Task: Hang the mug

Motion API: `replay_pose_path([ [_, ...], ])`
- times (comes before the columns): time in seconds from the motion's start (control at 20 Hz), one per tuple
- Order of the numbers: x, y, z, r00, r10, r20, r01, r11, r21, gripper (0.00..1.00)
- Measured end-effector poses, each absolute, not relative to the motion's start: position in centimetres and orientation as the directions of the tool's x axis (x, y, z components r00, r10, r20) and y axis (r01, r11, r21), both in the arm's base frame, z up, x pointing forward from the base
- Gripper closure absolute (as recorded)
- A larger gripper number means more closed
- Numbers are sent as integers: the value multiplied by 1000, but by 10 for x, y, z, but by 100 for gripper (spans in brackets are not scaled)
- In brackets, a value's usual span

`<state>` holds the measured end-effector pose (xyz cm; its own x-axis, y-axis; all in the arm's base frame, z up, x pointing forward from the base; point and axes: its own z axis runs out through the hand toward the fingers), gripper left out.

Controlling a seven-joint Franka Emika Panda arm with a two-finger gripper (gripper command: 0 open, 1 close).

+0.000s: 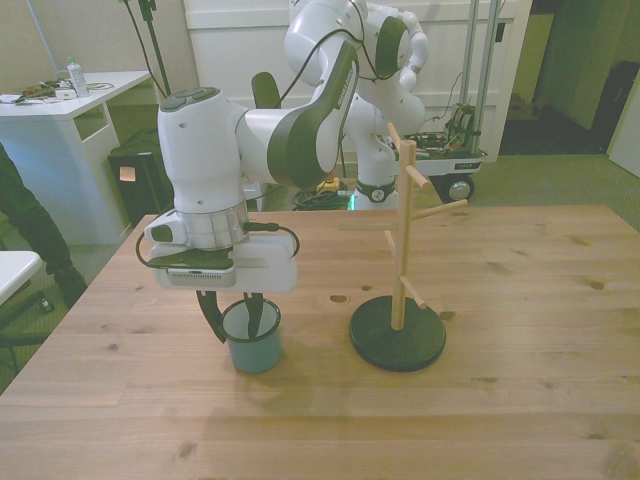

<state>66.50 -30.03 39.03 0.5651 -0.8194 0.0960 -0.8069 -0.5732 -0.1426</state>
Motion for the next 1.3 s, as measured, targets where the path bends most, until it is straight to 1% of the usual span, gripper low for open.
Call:
replay_pose_path([
  [0.35, 662, -298, 389, 565, -820, 94, -807, -573, -143, 100],
  [0.8, 656, -291, 395, 568, -818, 96, -804, -576, -148, 100],
  [0.9, 654, -289, 401, 567, -817, 102, -803, -576, -152, 100],
  [1.0, 650, -288, 419, 564, -817, 117, -800, -576, -166, 100],
  [1.3, 624, -283, 499, 552, -817, 165, -787, -576, -221, 100],
])
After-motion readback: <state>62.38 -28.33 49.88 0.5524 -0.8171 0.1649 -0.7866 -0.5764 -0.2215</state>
